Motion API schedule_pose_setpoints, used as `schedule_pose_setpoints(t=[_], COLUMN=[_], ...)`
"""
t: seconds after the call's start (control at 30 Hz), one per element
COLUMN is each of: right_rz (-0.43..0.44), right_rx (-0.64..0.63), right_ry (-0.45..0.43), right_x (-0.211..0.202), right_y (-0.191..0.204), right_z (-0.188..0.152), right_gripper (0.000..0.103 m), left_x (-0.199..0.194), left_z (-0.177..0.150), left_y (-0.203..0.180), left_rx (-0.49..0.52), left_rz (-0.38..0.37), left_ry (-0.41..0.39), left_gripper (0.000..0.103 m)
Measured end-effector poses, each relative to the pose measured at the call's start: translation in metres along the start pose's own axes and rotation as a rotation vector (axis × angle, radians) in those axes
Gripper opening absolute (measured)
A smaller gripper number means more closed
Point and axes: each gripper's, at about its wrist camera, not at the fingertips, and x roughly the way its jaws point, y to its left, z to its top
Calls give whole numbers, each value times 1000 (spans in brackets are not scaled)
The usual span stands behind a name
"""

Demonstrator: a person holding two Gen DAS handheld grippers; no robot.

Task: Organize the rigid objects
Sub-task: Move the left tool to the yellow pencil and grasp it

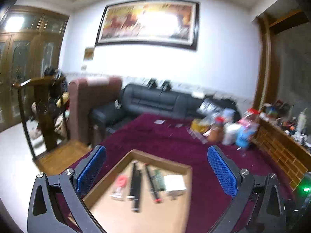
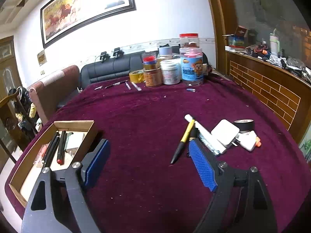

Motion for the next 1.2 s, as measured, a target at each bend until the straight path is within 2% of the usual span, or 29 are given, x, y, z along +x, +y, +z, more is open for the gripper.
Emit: schedule_pose_setpoints(t=[0.07,0.13,0.2,0.27,0.4,0.53,0.67,0.8,0.93,1.03,1.1,1.17,1.2], right_rz=[-13,-39,-85,-93,-132,-164,-157,-150,-153,-151,-139,-139,-130], right_rx=[0,-11,-28,-31,-8,49,132,199,242,254,262,265,272], right_ry=[-8,-51,-119,-142,-28,44,100,114,99,82,67,82,86], right_x=[-2,-12,-28,-36,-27,-14,4,25,48,59,60,64,63], right_y=[-5,-11,-25,-41,-93,-135,-168,-189,-204,-209,-211,-214,-217], right_z=[3,5,11,17,26,25,23,32,44,45,40,37,37], right_gripper=[83,83,84,85,85,85,85,85,85,85,85,85,85], left_x=[-10,-11,-4,7,26,47,70,83,98,111,121,136,142], left_z=[3,9,16,19,1,-33,-61,-80,-92,-98,-102,-110,-112], left_y=[-18,-40,-63,-80,-97,-111,-122,-144,-170,-191,-209,-225,-229], left_rx=[0,28,76,88,73,88,78,145,210,259,304,330,335], left_rz=[-47,-88,-136,-173,-201,-203,-215,-211,-279,-331,-359,-402,-412], left_ry=[-31,-45,-12,54,186,337,491,554,613,626,645,688,700], left_gripper=[102,102,102,102,102,102,102,102,99,88,69,58,49])
